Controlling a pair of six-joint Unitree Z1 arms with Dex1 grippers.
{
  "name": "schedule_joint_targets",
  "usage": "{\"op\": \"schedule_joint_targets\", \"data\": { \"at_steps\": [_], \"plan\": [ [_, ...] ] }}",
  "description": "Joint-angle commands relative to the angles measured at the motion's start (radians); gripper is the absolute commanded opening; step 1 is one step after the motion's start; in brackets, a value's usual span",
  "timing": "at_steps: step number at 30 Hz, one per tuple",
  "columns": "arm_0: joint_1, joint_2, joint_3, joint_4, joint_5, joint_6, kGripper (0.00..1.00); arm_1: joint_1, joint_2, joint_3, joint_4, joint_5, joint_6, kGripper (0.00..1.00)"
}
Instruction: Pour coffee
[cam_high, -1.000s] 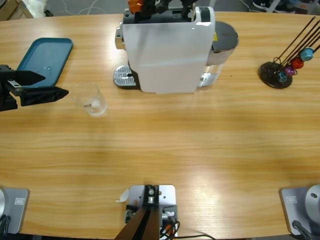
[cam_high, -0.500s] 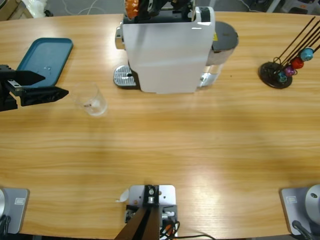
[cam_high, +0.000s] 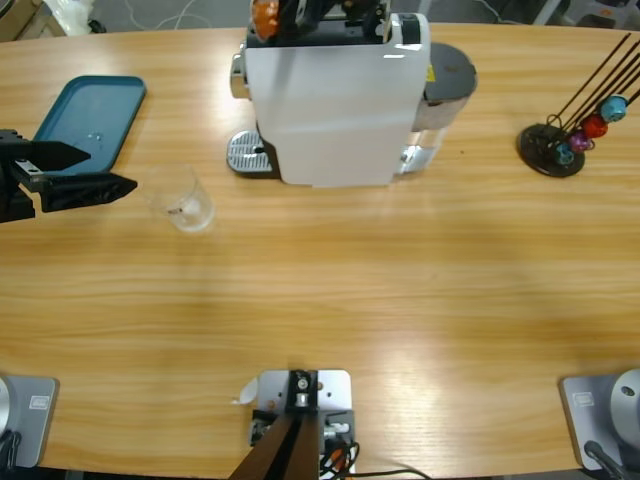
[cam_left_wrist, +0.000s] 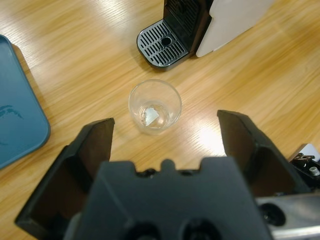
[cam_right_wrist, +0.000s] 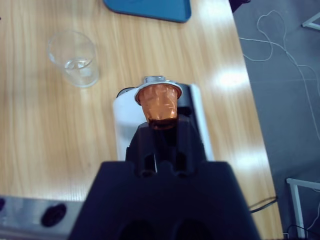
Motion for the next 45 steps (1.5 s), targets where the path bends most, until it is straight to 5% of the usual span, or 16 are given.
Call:
{"op": "schedule_joint_targets", "data": {
  "at_steps": [1, 39, 40, 43, 45],
  "plan": [
    [-0.003, 0.013, 0.029, -0.011, 0.006, -0.008, 0.881, -0.021, 0.051, -0.009, 0.024, -0.004, -0.018, 0.000],
    [-0.003, 0.013, 0.029, -0.011, 0.006, -0.008, 0.881, -0.032, 0.096, -0.042, 0.099, -0.076, -0.009, 0.000],
    [-0.003, 0.013, 0.029, -0.011, 0.006, -0.008, 0.881, -0.032, 0.101, -0.049, 0.105, -0.076, -0.008, 0.012],
    [-0.003, 0.014, 0.029, -0.011, 0.006, -0.008, 0.881, -0.032, 0.119, -0.079, 0.132, -0.073, -0.001, 0.305],
    [-0.003, 0.015, 0.029, -0.011, 0.006, -0.008, 0.881, -0.032, 0.130, -0.100, 0.151, -0.073, -0.001, 0.374]
  ]
}}
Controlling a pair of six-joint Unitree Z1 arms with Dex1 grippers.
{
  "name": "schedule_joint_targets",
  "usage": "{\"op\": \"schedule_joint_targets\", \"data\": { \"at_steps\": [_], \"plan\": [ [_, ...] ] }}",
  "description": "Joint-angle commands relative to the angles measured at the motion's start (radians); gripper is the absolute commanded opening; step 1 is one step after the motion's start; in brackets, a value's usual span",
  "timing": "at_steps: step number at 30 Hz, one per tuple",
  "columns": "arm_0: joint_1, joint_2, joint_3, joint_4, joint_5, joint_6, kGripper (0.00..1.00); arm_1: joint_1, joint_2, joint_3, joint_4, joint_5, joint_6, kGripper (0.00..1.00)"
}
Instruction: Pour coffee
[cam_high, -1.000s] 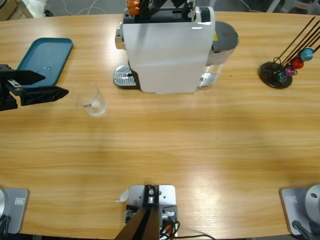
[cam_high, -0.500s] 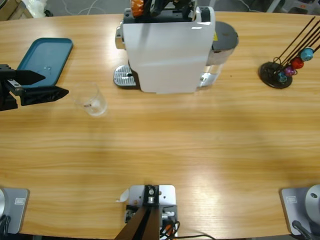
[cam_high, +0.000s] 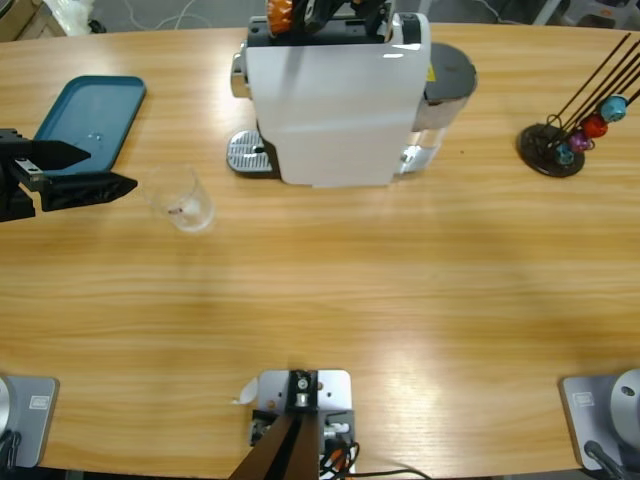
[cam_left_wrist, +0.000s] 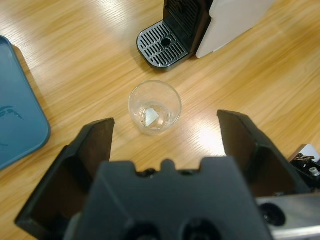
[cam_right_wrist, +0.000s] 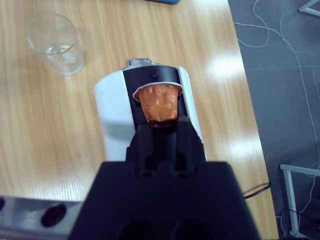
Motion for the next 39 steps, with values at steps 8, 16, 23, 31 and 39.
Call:
{"op": "schedule_joint_targets", "data": {
  "at_steps": [8, 16, 23, 31, 39],
  "plan": [
    [-0.003, 0.016, 0.029, -0.009, 0.006, -0.008, 0.881, -0.024, 0.115, -0.067, 0.093, -0.008, 0.010, 0.522],
    [-0.003, 0.024, 0.029, -0.010, 0.005, -0.008, 0.881, 0.037, 0.073, -0.112, 0.111, -0.017, 0.044, 0.625],
    [-0.003, 0.022, 0.029, -0.010, 0.006, -0.008, 0.881, 0.145, -0.019, -0.142, 0.110, -0.080, 0.198, 1.000],
    [-0.003, 0.010, 0.030, -0.010, 0.002, -0.008, 0.882, 0.183, -0.116, -0.285, 0.287, 0.000, 0.316, 0.999],
    [-0.003, -0.006, 0.033, -0.012, 0.002, -0.008, 0.986, 0.287, -0.154, -0.269, 0.490, -0.399, 0.380, 1.000]
  ]
}}
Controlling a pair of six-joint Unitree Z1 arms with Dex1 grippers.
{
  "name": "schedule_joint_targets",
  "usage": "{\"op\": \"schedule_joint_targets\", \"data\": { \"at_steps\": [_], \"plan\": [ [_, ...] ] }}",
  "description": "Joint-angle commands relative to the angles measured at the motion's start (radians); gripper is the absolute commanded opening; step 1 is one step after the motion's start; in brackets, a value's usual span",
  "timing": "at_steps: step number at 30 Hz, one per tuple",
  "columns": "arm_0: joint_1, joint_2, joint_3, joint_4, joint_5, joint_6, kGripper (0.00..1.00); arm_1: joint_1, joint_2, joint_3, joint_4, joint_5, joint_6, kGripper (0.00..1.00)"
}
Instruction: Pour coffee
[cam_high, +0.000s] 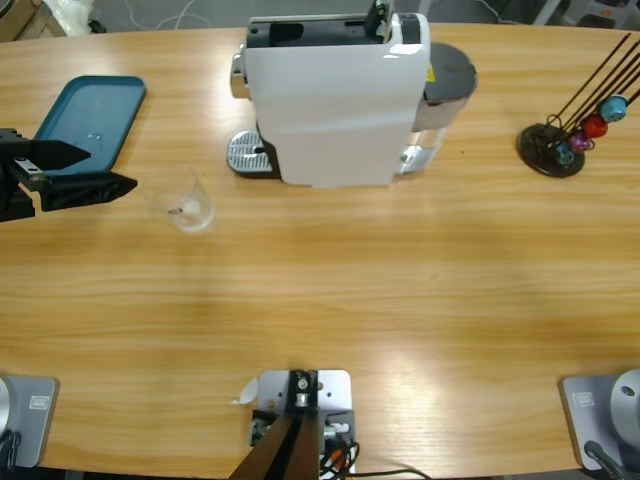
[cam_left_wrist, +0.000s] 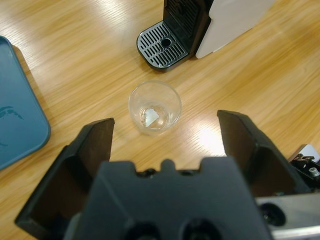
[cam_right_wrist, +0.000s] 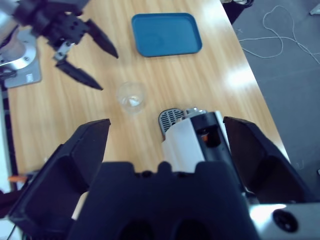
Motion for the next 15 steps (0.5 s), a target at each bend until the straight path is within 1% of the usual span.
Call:
{"op": "schedule_joint_targets", "data": {
  "at_steps": [1, 2, 3, 4, 8, 11, 15],
  "plan": [
    [-0.003, -0.004, 0.032, -0.012, 0.001, -0.008, 0.987, 0.118, -0.057, 0.015, 0.205, -0.496, 0.128, 1.000],
    [-0.003, -0.004, 0.032, -0.012, 0.000, -0.008, 0.987, 0.120, -0.058, -0.002, 0.250, -0.574, 0.164, 1.000],
    [-0.003, -0.003, 0.032, -0.012, 0.000, -0.008, 0.987, 0.120, -0.060, -0.046, 0.322, -0.599, 0.168, 1.000],
    [-0.003, -0.003, 0.032, -0.012, 0.000, -0.008, 0.987, 0.120, -0.075, -0.069, 0.347, -0.600, 0.169, 1.000],
    [-0.003, 0.002, 0.032, -0.012, -0.001, -0.008, 0.982, 0.120, -0.167, -0.082, 0.342, -0.560, 0.242, 0.999],
    [-0.003, 0.004, 0.032, -0.012, -0.003, -0.008, 0.982, 0.120, -0.205, -0.078, 0.375, -0.476, 0.265, 1.000],
    [-0.003, 0.005, 0.032, -0.012, -0.010, -0.006, 0.982, 0.120, -0.231, -0.057, 0.408, -0.459, 0.302, 0.964]
  ]
}}
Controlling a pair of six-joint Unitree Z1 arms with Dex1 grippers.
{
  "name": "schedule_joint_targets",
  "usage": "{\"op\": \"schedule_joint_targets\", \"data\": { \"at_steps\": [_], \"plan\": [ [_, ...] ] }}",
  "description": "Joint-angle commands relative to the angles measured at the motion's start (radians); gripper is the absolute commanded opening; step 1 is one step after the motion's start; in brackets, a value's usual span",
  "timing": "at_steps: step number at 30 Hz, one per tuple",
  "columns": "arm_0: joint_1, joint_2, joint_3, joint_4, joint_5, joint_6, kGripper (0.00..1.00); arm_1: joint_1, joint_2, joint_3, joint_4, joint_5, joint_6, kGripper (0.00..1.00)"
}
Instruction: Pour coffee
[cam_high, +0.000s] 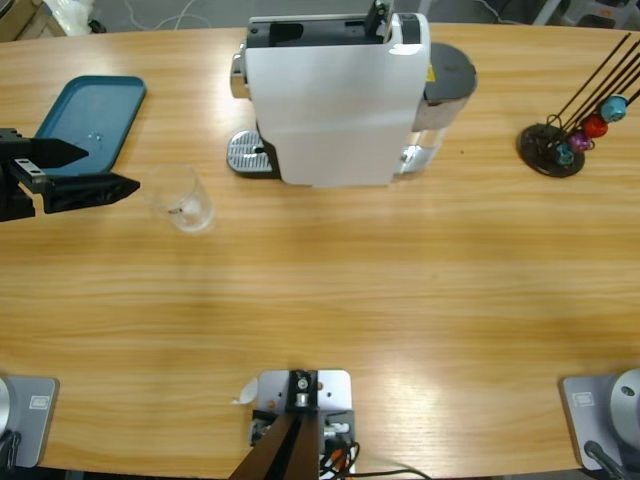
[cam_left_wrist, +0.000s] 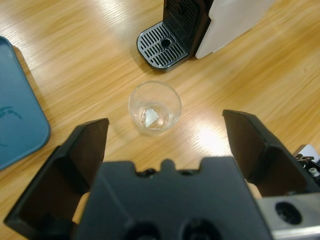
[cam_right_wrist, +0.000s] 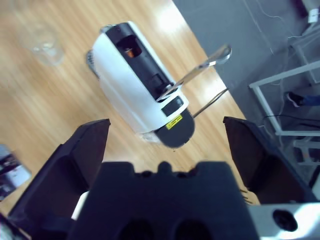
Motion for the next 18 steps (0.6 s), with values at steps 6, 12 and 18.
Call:
{"op": "schedule_joint_targets", "data": {
  "at_steps": [6, 12, 18],
  "plan": [
    [-0.003, 0.009, 0.031, -0.010, -0.024, -0.005, 0.977, -0.030, -0.136, 0.197, 0.006, 0.145, 0.101, 0.842],
    [-0.003, 0.014, 0.031, -0.010, -0.025, -0.005, 0.977, -0.032, -0.402, 0.596, -0.421, 0.000, 0.173, 0.000],
    [-0.003, 0.023, 0.028, -0.010, -0.026, -0.004, 0.977, -0.032, -0.470, 0.665, -0.476, -0.012, 0.147, 0.000]
  ]
}}
